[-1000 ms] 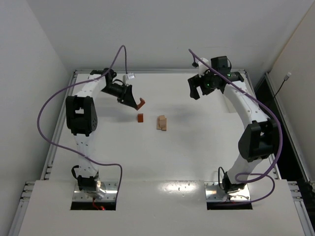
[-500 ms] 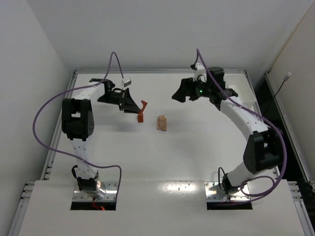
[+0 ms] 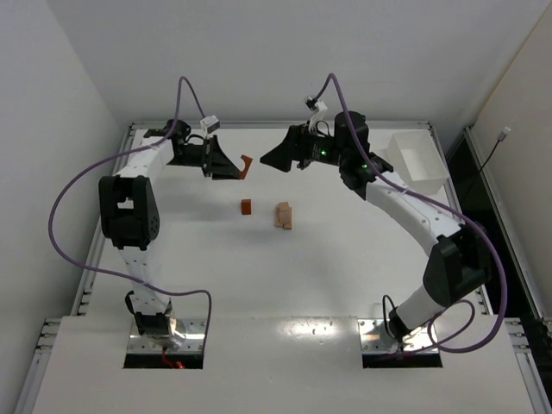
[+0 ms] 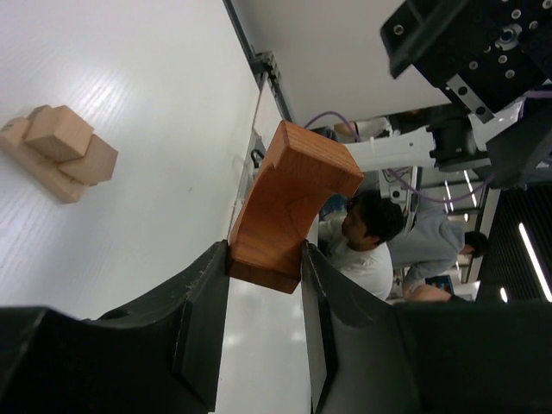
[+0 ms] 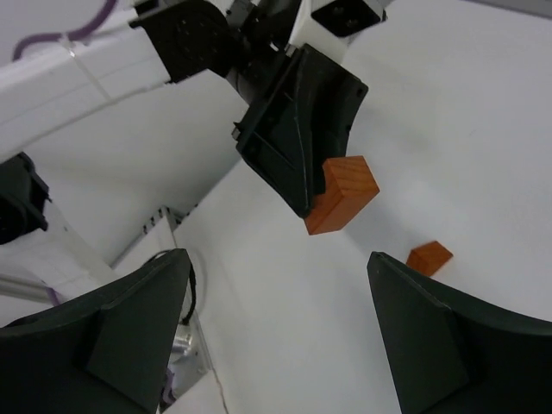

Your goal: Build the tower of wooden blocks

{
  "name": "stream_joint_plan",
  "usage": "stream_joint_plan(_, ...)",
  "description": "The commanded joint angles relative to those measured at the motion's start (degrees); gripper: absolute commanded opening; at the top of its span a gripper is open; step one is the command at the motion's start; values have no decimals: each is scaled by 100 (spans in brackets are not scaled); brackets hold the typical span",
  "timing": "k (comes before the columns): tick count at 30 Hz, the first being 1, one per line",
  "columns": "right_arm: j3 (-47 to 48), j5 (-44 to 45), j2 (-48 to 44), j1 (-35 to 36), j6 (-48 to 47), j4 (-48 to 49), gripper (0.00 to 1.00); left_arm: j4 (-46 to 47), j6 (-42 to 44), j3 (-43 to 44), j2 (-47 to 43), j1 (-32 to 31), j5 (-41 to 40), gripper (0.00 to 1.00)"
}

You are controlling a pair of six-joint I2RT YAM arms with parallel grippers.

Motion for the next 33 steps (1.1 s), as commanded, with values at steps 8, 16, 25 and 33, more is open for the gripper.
stream_joint_plan(8, 229, -316, 624, 81, 663, 1504, 81, 622, -912, 173, -605, 753, 961, 0)
stream_joint_plan(16, 870, -378, 1170, 309, 1120, 1803, 81, 851, -1546, 525, -886, 816, 961, 0)
stream_joint_plan(25, 1547, -430, 1617, 538, 1375, 2032, 80, 1017, -1730, 349, -1001, 816, 961, 0)
stream_joint_plan(33, 1741, -483, 1838, 644, 1428, 2138, 79, 1071, -1783, 288, -1124, 816, 961, 0)
